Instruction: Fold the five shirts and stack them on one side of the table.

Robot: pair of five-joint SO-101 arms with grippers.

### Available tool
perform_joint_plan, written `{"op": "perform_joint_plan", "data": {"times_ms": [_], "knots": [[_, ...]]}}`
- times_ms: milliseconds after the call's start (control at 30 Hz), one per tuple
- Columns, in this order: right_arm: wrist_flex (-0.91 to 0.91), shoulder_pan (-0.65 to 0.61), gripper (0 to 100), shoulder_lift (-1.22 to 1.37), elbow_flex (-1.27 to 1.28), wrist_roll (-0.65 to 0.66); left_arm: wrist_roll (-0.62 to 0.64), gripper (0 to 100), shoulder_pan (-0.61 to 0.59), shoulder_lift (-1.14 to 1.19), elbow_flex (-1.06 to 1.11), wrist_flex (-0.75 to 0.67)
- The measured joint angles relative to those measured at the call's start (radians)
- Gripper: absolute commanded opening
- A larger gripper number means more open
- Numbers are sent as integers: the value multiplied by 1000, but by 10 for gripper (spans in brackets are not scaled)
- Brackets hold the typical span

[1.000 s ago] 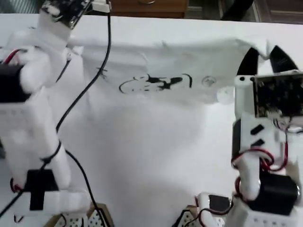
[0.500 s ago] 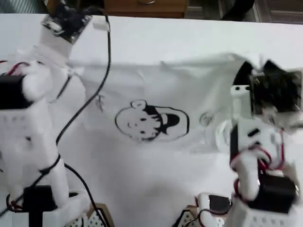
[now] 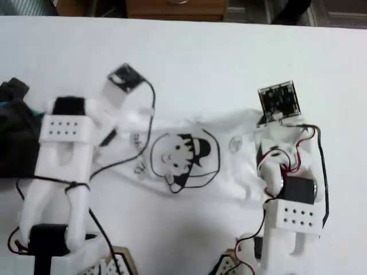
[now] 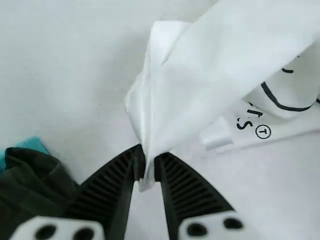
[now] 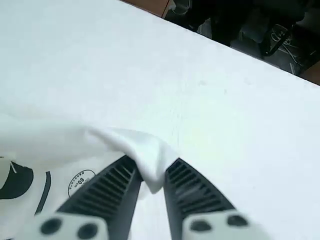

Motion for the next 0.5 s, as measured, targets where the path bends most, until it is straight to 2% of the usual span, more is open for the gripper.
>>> {"op": "perform_joint_plan", "data": {"times_ms": [133, 267, 400, 500], "knots": [[-6, 0, 19, 0, 6, 0, -2, 172, -5, 8, 41, -157], [-6, 0, 19, 0, 6, 2, -2, 135, -2, 133, 34, -285], [-6, 15, 19, 0, 6, 2, 60, 120, 2, 364, -100, -301], [-6, 41, 19, 0, 6, 2, 135, 120, 2, 525, -250, -255]]}}
